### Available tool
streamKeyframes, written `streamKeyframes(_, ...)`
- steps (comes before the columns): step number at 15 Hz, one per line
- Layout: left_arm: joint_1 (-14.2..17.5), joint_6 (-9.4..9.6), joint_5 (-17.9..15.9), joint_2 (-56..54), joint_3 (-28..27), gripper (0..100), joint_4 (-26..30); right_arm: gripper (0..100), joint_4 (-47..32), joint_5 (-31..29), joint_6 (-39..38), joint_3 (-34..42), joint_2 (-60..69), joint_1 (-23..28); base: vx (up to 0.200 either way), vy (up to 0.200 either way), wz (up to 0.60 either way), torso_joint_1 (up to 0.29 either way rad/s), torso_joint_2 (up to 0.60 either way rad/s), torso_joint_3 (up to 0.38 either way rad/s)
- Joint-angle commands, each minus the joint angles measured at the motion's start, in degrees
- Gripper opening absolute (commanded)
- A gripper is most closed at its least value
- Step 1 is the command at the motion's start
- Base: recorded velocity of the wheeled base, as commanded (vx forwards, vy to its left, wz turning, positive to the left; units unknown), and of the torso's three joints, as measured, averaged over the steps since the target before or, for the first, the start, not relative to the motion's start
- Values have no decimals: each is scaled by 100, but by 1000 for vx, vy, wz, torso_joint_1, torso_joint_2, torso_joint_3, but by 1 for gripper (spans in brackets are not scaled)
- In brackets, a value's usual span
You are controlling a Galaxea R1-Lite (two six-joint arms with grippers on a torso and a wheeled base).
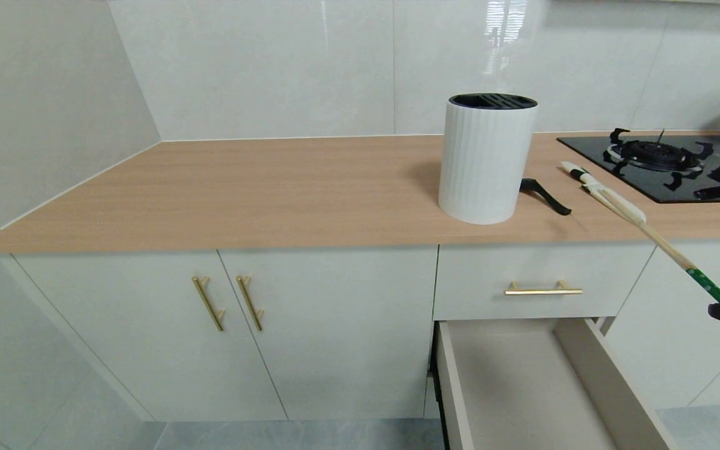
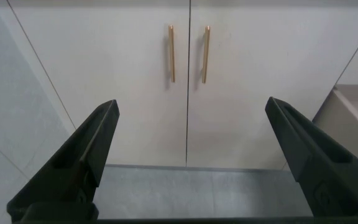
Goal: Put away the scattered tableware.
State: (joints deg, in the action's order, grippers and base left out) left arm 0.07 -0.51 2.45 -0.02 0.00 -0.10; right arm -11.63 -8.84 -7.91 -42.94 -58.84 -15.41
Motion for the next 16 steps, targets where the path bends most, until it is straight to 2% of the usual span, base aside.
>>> streamKeyframes(1,1,-2,1,2,0,100,1,0,-6,-4,0,75,-31,-138,0,0,0,-188,461,286)
streamKeyframes(4,1,-2,1,2,0,100,1,0,-6,-21,70,198,5,-472,0,0,0,-167,470,295)
streamKeyframes(12,1,-2,1,2,0,100,1,0,-6,-13,580,549,57,-709,0,0,0,-129,452,322)
streamKeyframes(16,1,-2,1,2,0,100,1,0,-6,-4,607,593,13,-753,0,0,0,-26,129,88)
